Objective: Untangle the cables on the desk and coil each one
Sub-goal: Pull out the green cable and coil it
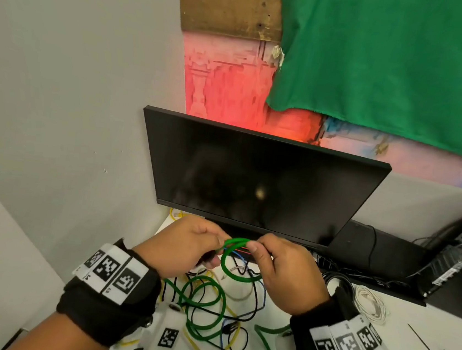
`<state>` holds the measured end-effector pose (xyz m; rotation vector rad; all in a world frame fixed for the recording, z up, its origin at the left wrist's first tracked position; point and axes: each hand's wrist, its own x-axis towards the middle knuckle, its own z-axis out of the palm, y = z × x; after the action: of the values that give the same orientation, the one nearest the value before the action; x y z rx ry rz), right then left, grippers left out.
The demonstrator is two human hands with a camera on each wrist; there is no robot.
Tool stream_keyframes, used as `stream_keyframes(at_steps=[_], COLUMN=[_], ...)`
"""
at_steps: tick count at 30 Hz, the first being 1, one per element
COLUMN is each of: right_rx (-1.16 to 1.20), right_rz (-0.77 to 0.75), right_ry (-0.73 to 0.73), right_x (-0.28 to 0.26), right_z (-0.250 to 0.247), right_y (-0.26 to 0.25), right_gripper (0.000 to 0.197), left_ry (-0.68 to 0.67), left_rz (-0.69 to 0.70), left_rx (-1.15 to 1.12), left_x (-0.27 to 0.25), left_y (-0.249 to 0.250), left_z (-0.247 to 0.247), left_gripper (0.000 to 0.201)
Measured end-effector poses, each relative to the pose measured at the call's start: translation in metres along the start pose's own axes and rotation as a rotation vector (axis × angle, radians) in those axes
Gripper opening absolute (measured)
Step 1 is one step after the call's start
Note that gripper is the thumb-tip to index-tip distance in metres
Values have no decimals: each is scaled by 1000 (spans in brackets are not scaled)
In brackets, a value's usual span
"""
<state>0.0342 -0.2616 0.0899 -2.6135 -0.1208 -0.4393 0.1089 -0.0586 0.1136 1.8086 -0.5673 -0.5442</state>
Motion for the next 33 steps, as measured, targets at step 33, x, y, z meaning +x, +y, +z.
stream_keyframes(at_steps=[33], right_rx=[593], right_rz=[2], right_ry=[43], right_x=[-2], right_z=[6], right_y=[-15], right_gripper=[40], left_ry=[-287], left_rz=[-154], left_rx=[-831], left_x=[-21], left_y=[-9], left_z=[21], left_gripper=[38])
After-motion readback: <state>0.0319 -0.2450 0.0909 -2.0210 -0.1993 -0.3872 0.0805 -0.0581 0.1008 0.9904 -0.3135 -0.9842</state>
